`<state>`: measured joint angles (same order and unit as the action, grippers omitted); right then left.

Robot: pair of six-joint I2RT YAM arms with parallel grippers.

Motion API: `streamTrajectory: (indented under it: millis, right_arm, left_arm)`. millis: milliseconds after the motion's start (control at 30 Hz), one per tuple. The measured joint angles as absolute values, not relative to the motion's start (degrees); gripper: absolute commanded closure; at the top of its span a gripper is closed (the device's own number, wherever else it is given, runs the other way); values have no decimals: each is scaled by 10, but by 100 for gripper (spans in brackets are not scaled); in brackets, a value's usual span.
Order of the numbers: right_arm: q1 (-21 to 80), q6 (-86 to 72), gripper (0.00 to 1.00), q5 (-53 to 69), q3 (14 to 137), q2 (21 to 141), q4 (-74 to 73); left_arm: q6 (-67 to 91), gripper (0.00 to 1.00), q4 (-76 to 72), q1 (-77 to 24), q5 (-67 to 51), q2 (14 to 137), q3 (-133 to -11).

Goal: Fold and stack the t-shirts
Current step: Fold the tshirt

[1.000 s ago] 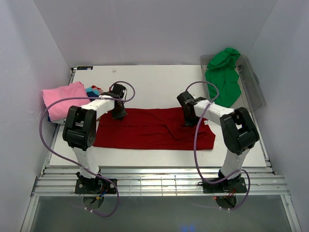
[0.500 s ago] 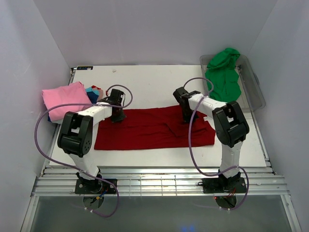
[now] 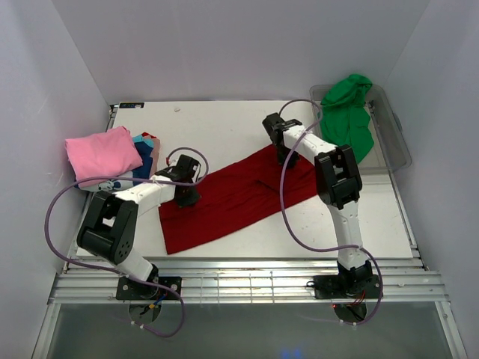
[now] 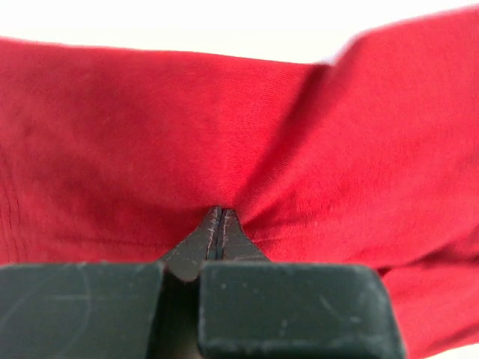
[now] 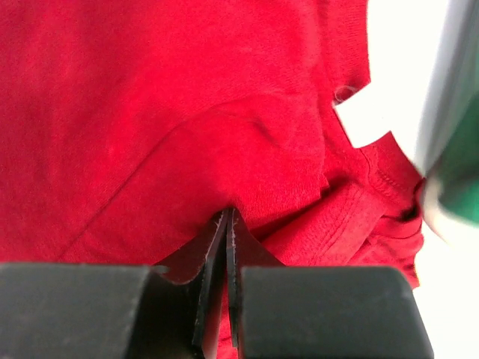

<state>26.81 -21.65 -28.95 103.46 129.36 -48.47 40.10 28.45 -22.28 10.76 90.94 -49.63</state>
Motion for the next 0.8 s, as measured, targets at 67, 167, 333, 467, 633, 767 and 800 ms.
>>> streamTrajectory:
  millis: [67, 167, 333, 467, 633, 767, 800]
  right_arm:
    - [263, -215, 92, -287, 1083, 1321, -483]
    - [256, -215, 92, -272, 1149, 1357, -475]
    - [243, -224, 92, -216, 1212, 1392, -435]
    - [232, -240, 92, -151, 1208, 1391, -383]
    - [223, -242, 92, -107, 1167, 1369, -310]
    - [221, -237, 90, -95, 1064, 1273, -244]
    - [220, -236, 90, -91, 1036, 1239, -228]
  left_arm:
    - [420, 100, 296, -246, 101, 897, -486]
    - [445, 100, 315, -280, 84, 884, -477]
    - [488, 100, 347, -345, 42, 875, -474]
    - [518, 100, 380, -406, 10, 876, -481]
    - [543, 100, 429, -451, -5, 875, -531]
    - [555, 100, 445, -455, 7, 855, -600]
    - [556, 100, 450, -455, 12, 845, -621]
